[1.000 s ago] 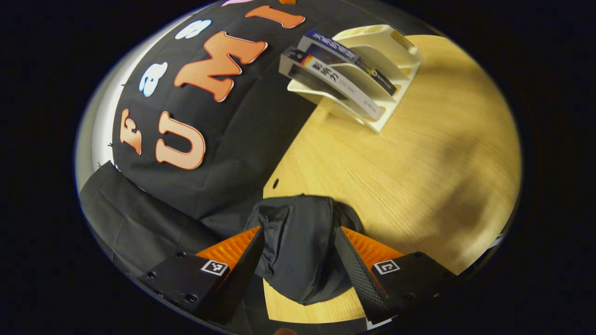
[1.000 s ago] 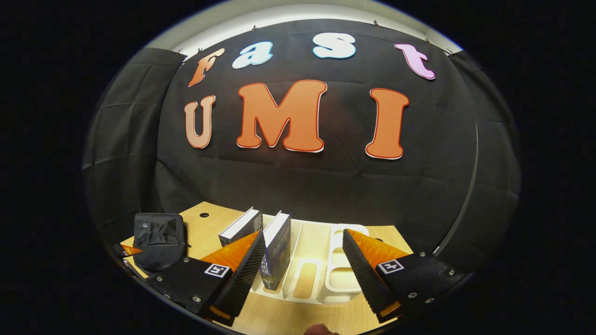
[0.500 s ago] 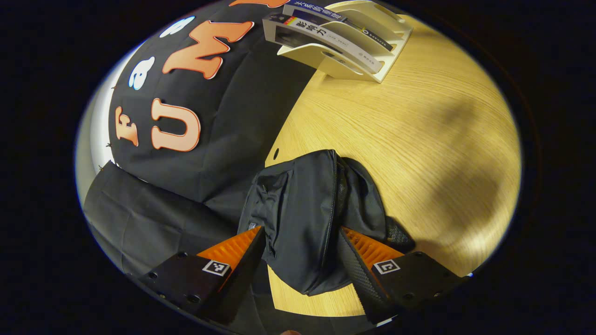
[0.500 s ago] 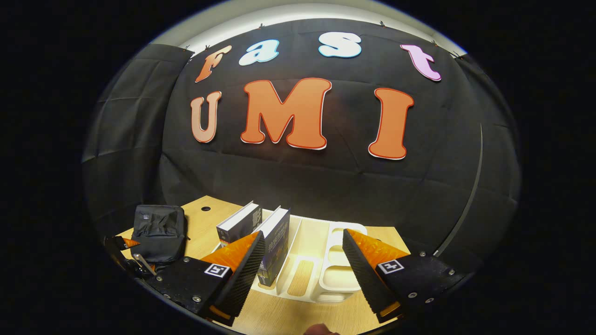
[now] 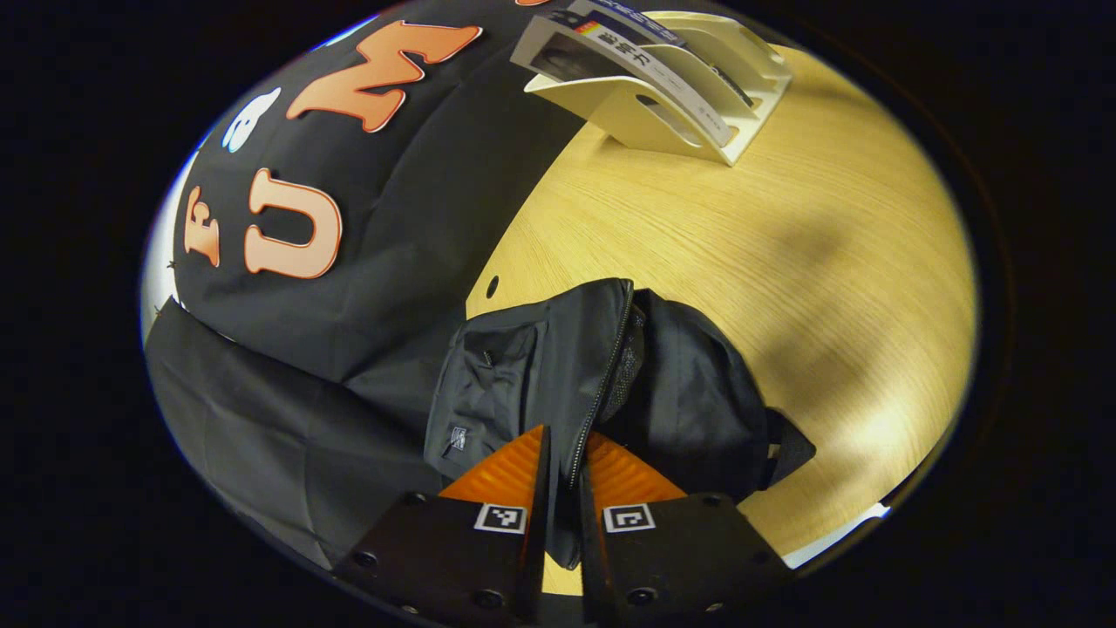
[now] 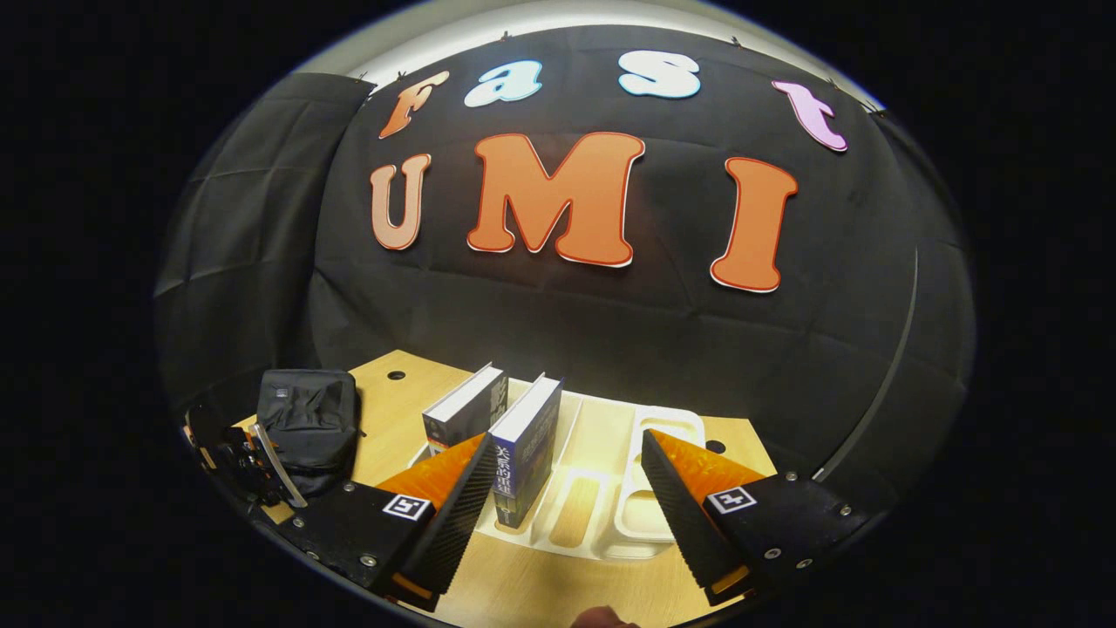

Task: Open the schoolbag, grab two books from the bookshelf and put them into the schoolbag.

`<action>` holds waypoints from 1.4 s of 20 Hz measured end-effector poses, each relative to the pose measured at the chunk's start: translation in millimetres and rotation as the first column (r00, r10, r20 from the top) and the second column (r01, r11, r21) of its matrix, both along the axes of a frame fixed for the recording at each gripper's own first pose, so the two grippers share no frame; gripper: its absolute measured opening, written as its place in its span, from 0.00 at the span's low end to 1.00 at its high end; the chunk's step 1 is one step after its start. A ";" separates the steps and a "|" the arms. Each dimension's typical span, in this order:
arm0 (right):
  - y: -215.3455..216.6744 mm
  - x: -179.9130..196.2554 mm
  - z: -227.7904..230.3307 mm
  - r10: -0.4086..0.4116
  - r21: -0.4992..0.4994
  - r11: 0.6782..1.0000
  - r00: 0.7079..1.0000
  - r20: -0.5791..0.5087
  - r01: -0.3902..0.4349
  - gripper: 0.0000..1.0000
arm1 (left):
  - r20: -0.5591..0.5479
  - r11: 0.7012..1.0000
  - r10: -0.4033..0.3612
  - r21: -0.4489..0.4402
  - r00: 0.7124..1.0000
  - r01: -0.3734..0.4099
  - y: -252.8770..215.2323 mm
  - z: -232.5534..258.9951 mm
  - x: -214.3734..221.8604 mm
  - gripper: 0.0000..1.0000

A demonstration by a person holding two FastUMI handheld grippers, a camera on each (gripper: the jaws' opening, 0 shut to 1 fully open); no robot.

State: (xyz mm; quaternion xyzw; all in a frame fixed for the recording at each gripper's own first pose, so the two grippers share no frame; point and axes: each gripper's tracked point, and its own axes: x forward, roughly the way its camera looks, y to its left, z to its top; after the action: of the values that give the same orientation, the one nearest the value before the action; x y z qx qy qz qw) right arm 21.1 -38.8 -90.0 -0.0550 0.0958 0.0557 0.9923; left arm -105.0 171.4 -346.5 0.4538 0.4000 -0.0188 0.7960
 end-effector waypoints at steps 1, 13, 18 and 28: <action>4.1 1.6 0.6 -0.006 -0.001 1.000 1.000 -0.009 0.006 0.99 | -0.023 1.000 -0.008 -0.030 1.000 0.008 2.7 3.5 0.4 0.17; 92.9 43.4 6.0 -0.097 -0.062 0.994 0.973 -0.208 0.086 0.99 | -0.221 0.899 -0.149 -0.437 0.964 0.039 42.3 63.5 36.3 0.06; 119.0 52.0 5.4 -0.155 -0.102 0.987 0.927 -0.342 0.127 1.00 | -0.263 0.833 -0.224 -0.551 0.938 0.045 63.1 90.7 50.4 0.06; 144.3 83.6 -19.3 -0.150 -0.152 0.986 0.780 -0.608 0.072 1.00 | -0.277 0.794 -0.260 -0.606 0.925 0.042 80.1 111.1 72.3 0.06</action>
State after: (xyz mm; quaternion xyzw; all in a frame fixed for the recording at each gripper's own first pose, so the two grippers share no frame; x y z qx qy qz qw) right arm 104.8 105.5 -109.3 -0.0876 0.4209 0.0060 0.9029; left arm -32.6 251.5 -235.5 0.2045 0.4698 -0.2860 0.8097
